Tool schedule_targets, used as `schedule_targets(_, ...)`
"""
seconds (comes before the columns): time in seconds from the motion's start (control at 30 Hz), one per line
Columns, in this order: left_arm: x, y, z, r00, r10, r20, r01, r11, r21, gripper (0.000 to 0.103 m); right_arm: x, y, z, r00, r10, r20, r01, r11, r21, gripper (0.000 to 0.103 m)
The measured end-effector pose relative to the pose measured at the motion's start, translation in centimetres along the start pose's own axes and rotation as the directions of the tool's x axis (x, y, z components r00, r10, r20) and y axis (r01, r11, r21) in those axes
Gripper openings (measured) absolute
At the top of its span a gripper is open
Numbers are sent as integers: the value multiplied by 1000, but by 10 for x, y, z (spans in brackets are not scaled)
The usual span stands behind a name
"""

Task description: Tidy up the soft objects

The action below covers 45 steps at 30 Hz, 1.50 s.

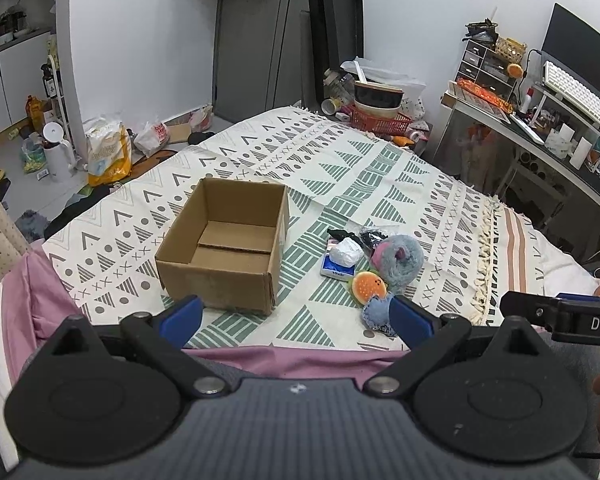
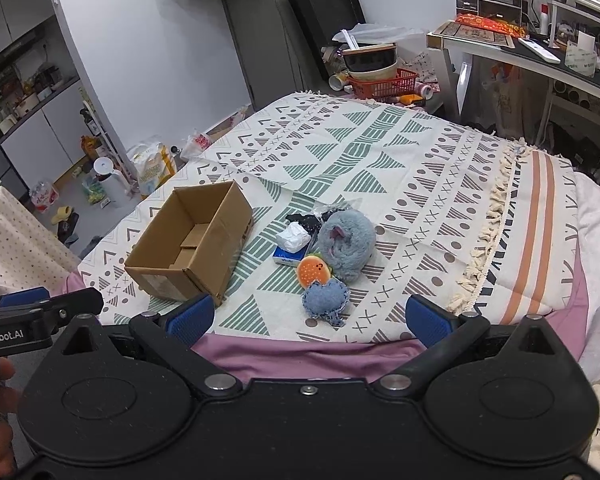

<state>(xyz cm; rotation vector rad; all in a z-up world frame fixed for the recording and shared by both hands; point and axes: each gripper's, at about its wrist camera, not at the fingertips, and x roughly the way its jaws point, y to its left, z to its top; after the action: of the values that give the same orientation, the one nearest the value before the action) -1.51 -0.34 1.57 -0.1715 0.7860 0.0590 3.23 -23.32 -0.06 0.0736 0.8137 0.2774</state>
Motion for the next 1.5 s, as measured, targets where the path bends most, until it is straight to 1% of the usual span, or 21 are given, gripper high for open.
schedule_targets(0.83, 0, -3, -3, 1000, -1, 1, 1, 1000, -3, 99, -3, -4, -1, 1000, 1, 5, -1, 1000, 6, 103)
schedule_targets(1.5, -3, -10, -4, 1000, -5, 3, 5, 1000, 24, 99, 0, -7, 0, 1000, 21, 3, -21, 1000, 8, 103)
